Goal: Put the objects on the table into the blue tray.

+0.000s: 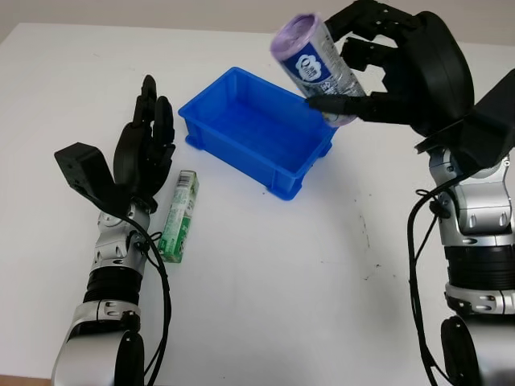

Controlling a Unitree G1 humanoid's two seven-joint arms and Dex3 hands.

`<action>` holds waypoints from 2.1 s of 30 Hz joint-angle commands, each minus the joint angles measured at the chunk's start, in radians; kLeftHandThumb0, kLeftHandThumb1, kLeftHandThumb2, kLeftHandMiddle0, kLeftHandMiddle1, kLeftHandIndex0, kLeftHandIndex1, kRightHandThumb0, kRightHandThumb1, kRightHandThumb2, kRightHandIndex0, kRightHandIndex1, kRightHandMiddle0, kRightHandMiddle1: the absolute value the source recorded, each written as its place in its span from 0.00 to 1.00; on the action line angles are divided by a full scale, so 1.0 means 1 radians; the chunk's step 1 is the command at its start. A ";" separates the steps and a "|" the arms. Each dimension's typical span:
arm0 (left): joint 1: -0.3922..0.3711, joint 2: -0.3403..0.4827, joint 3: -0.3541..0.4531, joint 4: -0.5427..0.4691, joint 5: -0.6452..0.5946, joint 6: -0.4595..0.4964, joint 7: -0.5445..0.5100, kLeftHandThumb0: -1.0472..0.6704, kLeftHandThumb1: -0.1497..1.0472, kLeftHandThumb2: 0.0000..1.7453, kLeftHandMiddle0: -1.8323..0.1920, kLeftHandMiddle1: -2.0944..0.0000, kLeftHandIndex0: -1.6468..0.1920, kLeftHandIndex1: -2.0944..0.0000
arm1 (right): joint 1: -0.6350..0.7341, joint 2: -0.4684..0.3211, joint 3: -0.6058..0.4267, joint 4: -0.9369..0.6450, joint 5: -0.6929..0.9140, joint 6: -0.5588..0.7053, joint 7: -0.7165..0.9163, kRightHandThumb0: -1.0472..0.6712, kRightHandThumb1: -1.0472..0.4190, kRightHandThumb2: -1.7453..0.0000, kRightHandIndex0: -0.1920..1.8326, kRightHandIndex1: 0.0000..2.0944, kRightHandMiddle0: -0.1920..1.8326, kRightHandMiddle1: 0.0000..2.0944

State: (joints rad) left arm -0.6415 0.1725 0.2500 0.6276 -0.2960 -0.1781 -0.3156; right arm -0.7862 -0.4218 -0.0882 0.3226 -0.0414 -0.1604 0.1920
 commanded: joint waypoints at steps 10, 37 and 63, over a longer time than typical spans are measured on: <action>-0.006 -0.015 -0.002 0.016 0.000 -0.021 -0.003 0.17 1.00 0.28 1.00 1.00 1.00 1.00 | -0.266 0.006 0.124 0.504 -0.242 -0.219 -0.193 0.39 0.00 0.91 0.46 1.00 0.34 1.00; -0.001 -0.018 0.003 0.026 0.002 -0.035 0.005 0.17 1.00 0.27 1.00 1.00 1.00 1.00 | -0.386 -0.023 0.240 0.684 -0.251 -0.208 0.150 0.08 0.00 0.63 0.00 0.00 0.00 0.00; -0.006 0.026 0.003 0.024 -0.001 -0.016 -0.037 0.16 1.00 0.28 1.00 1.00 1.00 1.00 | 0.171 -0.050 -0.105 0.084 0.140 0.189 0.087 0.14 0.00 0.54 0.00 0.00 0.00 0.00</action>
State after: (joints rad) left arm -0.6423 0.1838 0.2524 0.6613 -0.2970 -0.1994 -0.3446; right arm -0.6411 -0.4834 -0.1809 0.4516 0.0865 0.0171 0.2847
